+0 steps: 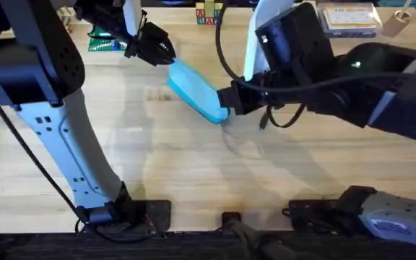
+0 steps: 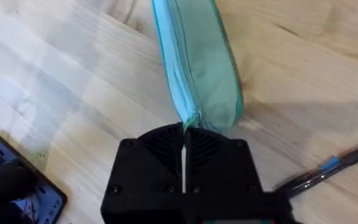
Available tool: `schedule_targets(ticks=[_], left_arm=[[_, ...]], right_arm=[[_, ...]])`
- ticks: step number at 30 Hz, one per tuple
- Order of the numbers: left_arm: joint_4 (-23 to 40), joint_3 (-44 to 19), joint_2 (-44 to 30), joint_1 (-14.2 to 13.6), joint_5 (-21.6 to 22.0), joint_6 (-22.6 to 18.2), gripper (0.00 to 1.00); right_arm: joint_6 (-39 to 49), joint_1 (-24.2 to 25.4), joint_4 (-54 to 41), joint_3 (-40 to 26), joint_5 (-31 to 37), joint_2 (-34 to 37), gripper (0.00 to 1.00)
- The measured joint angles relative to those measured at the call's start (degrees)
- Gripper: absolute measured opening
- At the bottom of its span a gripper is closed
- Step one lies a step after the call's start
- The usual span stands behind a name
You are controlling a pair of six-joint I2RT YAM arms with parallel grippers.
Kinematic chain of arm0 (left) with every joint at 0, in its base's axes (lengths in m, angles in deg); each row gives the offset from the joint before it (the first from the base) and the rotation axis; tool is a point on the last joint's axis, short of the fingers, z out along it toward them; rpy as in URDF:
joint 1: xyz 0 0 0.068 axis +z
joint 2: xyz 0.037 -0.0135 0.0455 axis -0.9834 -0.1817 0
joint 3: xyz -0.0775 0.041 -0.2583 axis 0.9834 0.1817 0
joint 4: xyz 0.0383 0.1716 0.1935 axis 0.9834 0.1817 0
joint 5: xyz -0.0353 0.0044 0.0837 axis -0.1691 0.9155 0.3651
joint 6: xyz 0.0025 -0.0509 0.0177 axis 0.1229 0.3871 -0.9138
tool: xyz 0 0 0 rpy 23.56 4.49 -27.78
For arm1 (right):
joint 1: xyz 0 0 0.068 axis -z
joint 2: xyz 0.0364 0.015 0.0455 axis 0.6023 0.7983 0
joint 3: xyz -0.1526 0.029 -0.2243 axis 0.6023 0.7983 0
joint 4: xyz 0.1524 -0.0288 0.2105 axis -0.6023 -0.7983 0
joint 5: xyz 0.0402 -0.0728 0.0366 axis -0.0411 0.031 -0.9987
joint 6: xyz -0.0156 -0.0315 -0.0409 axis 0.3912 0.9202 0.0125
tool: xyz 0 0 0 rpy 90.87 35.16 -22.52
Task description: Unzip the bag, pick up the pens from the table one at a time and place them inside, then zip the bag closed.
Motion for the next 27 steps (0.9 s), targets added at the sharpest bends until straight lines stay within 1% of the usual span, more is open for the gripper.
schedule_targets(ticks=[7,13,27], left_arm=[[0.00,0.00,0.00,0.00,0.02,-0.02,0.042],[0.00,0.00,0.00,0.00,0.17,-0.02,0.042],[0.04,0.00,0.00,0.00,0.22,-0.02,0.042]], right_arm=[[0.00,0.00,3.40,0.00,0.04,0.00,0.031],[0.00,0.00,4.42,0.00,0.07,0.15,0.030],[0.00,0.00,12.45,-0.29,0.04,5.90,0.031]])
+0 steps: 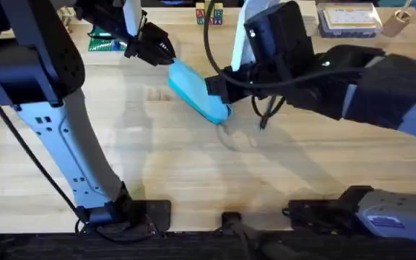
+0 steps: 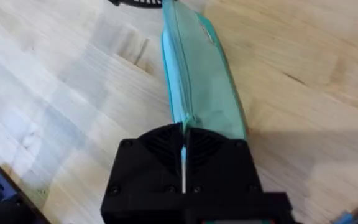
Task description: Unzip the bag, pick up the pens from the table one at a time and place them inside, then zip the bag closed.
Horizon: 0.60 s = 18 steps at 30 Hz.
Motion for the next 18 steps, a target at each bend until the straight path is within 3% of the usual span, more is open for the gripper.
schedule_targets(ticks=[18], left_arm=[[-0.02,0.00,0.00,0.00,0.01,0.01,0.042]], right_arm=[[-0.98,0.00,14.81,-0.12,-0.01,6.82,0.031]])
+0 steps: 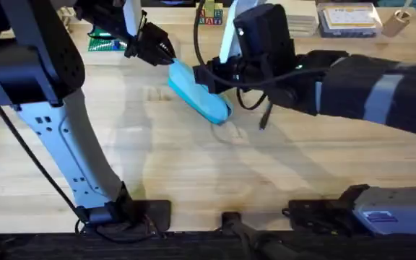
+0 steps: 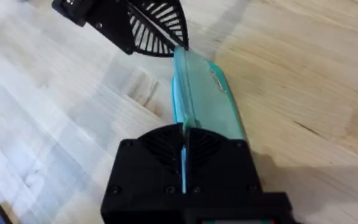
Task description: Unzip the bag, pick up the pens from the table one at a time and place them inside, then zip the bag closed.
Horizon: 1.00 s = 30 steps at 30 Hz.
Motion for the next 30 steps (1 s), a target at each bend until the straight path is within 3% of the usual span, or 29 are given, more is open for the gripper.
schedule_targets(ticks=[16,30], left_arm=[[0.02,-0.02,0.00,0.00,0.16,0.01,0.042],[0.04,-0.02,0.00,0.00,0.20,0.00,0.042]], right_arm=[[-2.67,0.00,13.71,-0.06,0.01,6.37,0.031],[-3.13,0.00,14.88,-4.90,0.43,11.81,0.030]])
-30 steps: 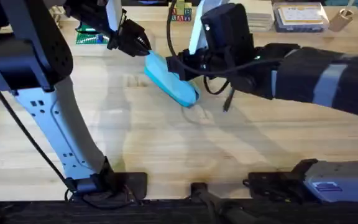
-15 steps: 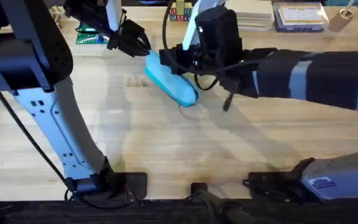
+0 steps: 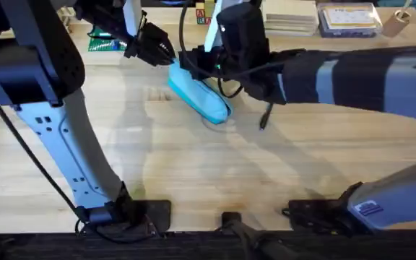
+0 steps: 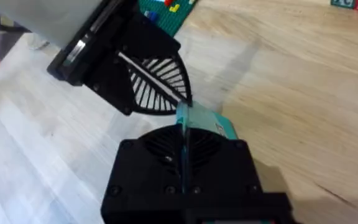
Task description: Unzip the bag, pick up the pens from the table one at a time and place them inside, then zip the bag closed.
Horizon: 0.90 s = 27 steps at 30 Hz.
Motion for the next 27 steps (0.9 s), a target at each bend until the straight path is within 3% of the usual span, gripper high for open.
schedule_targets(ticks=[10,27], left_arm=[[-0.01,0.00,0.00,0.00,-0.02,-0.02,0.042],[0.15,0.00,0.00,0.00,0.00,-0.01,0.042]], right_arm=[[-0.04,-0.15,-0.23,-6.36,0.01,5.63,0.030],[1.66,-0.39,-3.36,-7.25,0.26,5.62,0.030]])
